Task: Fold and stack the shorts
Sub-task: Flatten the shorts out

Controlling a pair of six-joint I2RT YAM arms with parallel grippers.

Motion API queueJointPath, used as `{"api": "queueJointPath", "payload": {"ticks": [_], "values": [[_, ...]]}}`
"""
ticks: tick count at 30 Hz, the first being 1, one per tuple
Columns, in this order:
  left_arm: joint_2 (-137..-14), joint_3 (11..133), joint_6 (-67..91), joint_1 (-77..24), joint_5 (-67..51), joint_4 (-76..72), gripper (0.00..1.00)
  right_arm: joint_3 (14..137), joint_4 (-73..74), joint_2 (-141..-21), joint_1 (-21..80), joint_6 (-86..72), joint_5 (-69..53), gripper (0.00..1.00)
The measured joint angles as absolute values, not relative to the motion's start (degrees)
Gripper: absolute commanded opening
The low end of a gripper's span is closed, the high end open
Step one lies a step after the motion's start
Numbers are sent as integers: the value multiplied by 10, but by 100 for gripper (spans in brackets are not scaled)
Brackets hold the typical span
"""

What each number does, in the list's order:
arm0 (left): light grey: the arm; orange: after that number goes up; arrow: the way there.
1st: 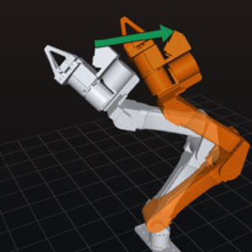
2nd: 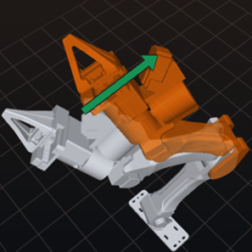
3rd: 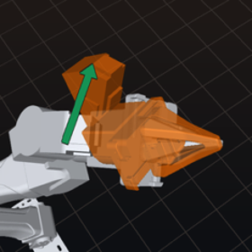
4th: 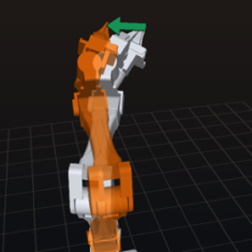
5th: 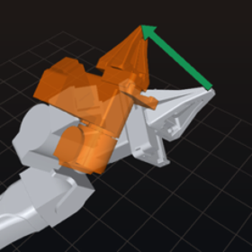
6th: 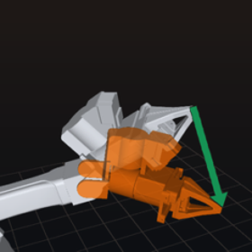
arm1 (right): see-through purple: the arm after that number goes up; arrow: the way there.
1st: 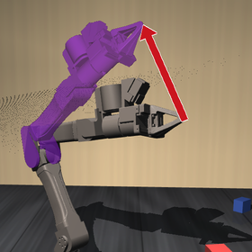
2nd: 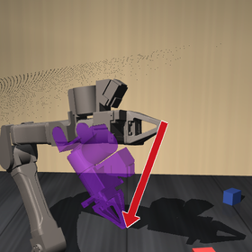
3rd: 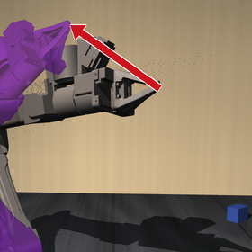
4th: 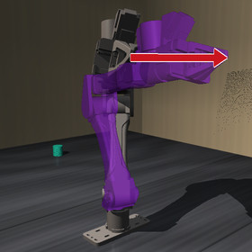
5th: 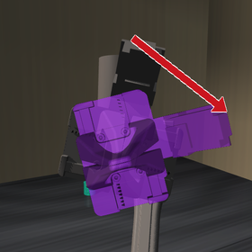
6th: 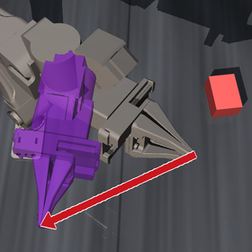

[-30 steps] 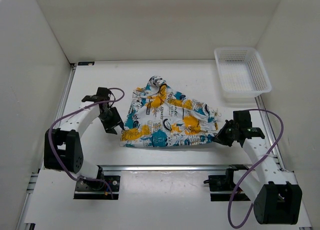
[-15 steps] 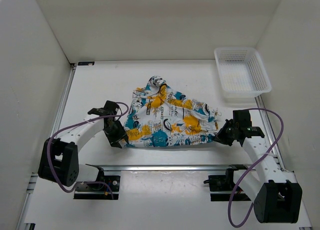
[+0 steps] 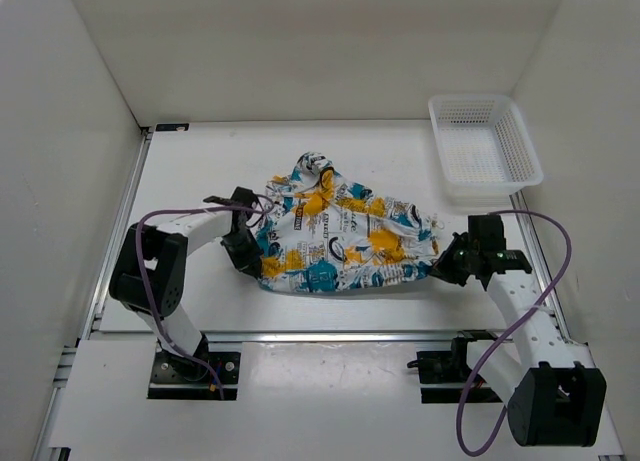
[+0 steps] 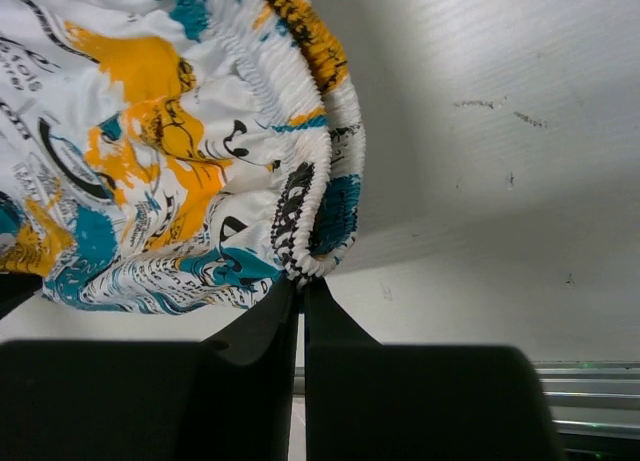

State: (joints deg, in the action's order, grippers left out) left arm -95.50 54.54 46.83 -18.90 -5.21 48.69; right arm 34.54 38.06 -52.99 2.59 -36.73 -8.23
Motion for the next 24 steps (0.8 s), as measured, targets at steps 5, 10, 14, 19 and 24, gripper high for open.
{"api": "queueJointPath", "payload": {"ticks": [5,10,14,19,24], "values": [[-949,688,458,-180,-8,557,10,420,380,-570,26,-359,-83,0],[-935,970,431,-124,9,623,10,583,389,-627,26,-333,-106,0],[-881,1121,416,-90,-16,644,10,709,387,-627,31,-304,-147,0],[-776,1155,409,-64,-60,674,10,773,415,-597,32,-275,-187,0],[-744,1191,405,-52,-75,712,10,861,478,-592,31,-239,-215,0]]}}
